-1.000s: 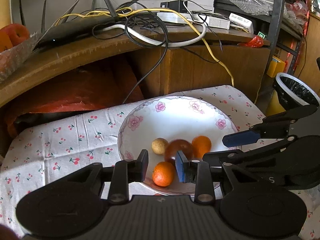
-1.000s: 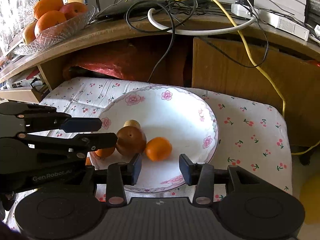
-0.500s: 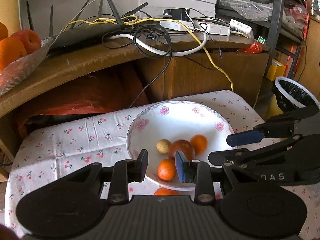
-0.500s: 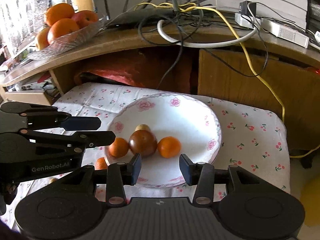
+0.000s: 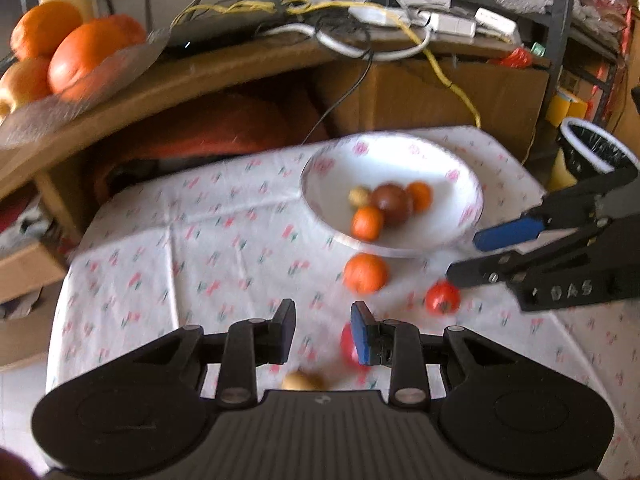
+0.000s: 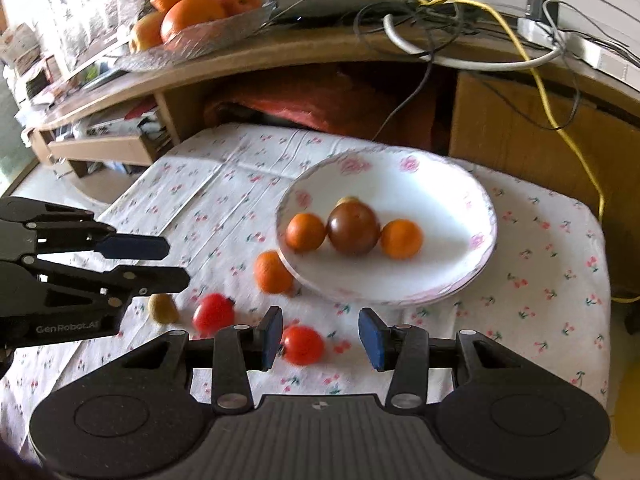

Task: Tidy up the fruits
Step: 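Grasp the yellow potato-like fruit with the left gripper while the right gripper grasps a small red tomato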

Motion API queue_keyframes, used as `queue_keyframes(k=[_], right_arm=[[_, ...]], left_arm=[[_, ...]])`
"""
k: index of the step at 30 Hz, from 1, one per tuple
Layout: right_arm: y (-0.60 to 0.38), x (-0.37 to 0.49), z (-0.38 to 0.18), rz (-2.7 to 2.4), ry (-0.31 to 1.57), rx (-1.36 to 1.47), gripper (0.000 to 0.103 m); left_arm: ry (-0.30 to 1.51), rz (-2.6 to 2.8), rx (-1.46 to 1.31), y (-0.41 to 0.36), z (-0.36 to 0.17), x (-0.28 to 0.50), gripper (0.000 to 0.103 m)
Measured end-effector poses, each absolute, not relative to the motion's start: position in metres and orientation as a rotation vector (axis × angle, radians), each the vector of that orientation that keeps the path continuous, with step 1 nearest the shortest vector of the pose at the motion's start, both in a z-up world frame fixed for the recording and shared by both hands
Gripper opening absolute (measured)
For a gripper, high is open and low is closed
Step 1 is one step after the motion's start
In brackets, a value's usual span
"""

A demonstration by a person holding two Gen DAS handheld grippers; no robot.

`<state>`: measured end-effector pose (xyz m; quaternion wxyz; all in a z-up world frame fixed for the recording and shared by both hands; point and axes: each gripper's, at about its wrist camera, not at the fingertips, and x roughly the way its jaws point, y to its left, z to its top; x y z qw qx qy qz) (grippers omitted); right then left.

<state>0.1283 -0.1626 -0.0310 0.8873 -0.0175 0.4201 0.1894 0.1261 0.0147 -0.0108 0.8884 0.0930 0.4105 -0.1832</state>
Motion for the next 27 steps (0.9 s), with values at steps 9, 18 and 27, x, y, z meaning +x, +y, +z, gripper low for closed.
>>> queue_keyframes(k=[9, 18, 27], right_arm=[[-0.152, 0.125, -0.040, 0.425, 0.890, -0.062, 0.041], [-0.150, 0.129, -0.052, 0.430, 0.917, -0.065, 0.041], [-0.145, 0.135, -0.062, 0.434, 0.941, -0.064, 0.040]], left_arm=[[0.899, -0.359, 0.231, 0.022, -0.036, 0.117, 0.040], [0.912, -0.343, 0.246, 0.024, -0.048, 0.117, 0.040], [0.905, -0.354, 0.255, 0.023, -0.047, 0.117, 0.040]])
